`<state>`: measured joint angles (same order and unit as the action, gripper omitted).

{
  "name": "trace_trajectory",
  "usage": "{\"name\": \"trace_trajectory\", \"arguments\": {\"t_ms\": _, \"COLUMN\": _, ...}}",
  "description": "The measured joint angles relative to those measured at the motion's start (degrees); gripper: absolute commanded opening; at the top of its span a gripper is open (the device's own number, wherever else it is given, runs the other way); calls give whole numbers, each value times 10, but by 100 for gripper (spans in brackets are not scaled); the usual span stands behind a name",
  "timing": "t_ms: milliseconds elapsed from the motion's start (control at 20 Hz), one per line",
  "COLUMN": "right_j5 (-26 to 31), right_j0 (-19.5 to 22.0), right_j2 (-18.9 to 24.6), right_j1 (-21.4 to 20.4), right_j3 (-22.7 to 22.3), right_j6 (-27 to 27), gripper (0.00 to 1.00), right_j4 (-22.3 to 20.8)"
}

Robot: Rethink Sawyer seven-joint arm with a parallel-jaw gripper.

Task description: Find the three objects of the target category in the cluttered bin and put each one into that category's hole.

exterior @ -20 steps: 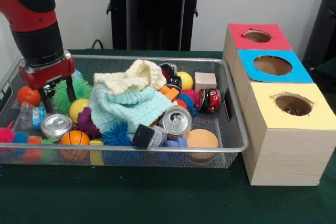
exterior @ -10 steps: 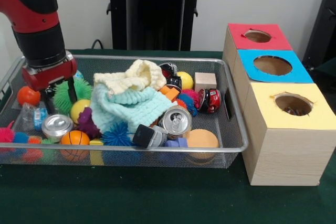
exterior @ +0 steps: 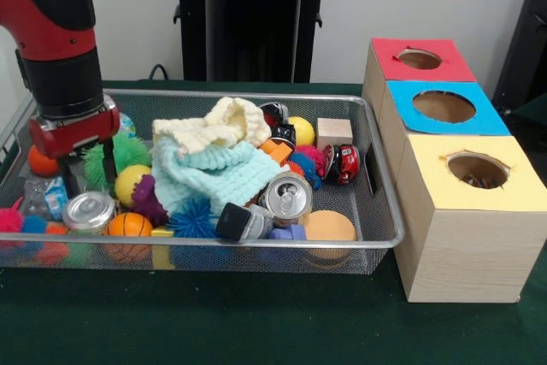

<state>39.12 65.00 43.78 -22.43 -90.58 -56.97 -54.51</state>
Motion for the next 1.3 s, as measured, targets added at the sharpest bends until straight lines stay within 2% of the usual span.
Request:
{"name": "trace_trajectory", "arguments": {"t_ms": 300, "right_j5": -48, "right_j0": 0, "right_j2": -5, "right_j1": 21, "right_j3": 20, "right_j6": 0, "gripper": 100, "right_j4": -18}}
{"name": "trace_trajectory", "arguments": {"t_ms": 700, "right_j5": -83, "right_j0": -2, "right_j2": -14, "right_j1": 46, "right_j3": 30, "right_j6": 0, "gripper": 100, "right_j4": -28}}
{"name": "trace_trajectory", "arguments": {"t_ms": 750, "right_j5": -87, "right_j0": -2, "right_j2": -17, "right_j1": 48, "right_j3": 30, "right_j6": 0, "gripper": 0, "right_j4": -28}}
{"name": "trace_trajectory", "arguments": {"t_ms": 1300, "right_j5": -96, "right_j0": -4, "right_j2": -17, "right_j1": 46, "right_j3": 30, "right_j6": 0, "gripper": 0, "right_j4": -28}}
